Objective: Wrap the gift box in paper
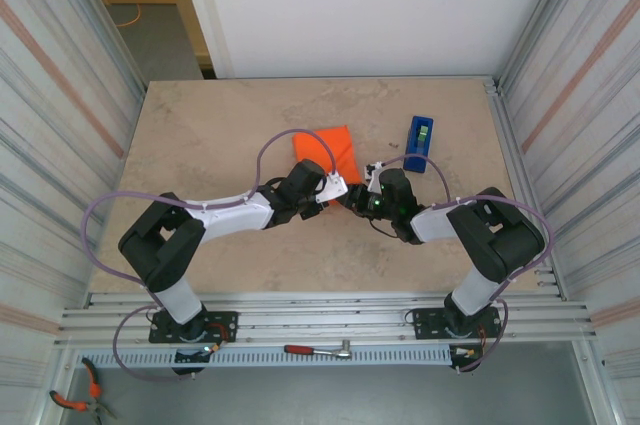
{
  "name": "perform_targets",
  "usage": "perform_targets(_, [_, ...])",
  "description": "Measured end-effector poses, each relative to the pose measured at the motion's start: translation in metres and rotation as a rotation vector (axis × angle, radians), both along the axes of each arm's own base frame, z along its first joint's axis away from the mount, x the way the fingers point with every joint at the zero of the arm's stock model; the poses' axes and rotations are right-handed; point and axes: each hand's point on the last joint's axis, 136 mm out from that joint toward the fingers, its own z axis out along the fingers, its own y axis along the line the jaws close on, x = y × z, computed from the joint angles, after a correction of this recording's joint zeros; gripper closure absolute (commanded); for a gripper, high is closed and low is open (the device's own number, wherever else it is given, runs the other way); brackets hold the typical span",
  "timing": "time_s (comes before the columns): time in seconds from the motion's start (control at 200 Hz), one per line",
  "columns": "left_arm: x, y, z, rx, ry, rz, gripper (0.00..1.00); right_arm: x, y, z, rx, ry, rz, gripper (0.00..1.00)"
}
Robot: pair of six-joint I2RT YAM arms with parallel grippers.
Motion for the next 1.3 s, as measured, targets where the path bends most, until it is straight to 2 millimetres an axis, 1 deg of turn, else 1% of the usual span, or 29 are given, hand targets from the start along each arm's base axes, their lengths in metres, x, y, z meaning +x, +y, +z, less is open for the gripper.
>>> perform_targets(0.321, [0.0,0.0,0.0001,0.001,0.001,0.0,0.59,-0.0003,-0.0003,-0.001,-0.003,0.004,0.0,0.65])
perform_targets(1.303, [0.0,-0.0004,0.0001,0.001,0.0,-0.001,0.61,-0.0008,-0.0016,-0.0019,-0.005,0.007,-0.002,0.63])
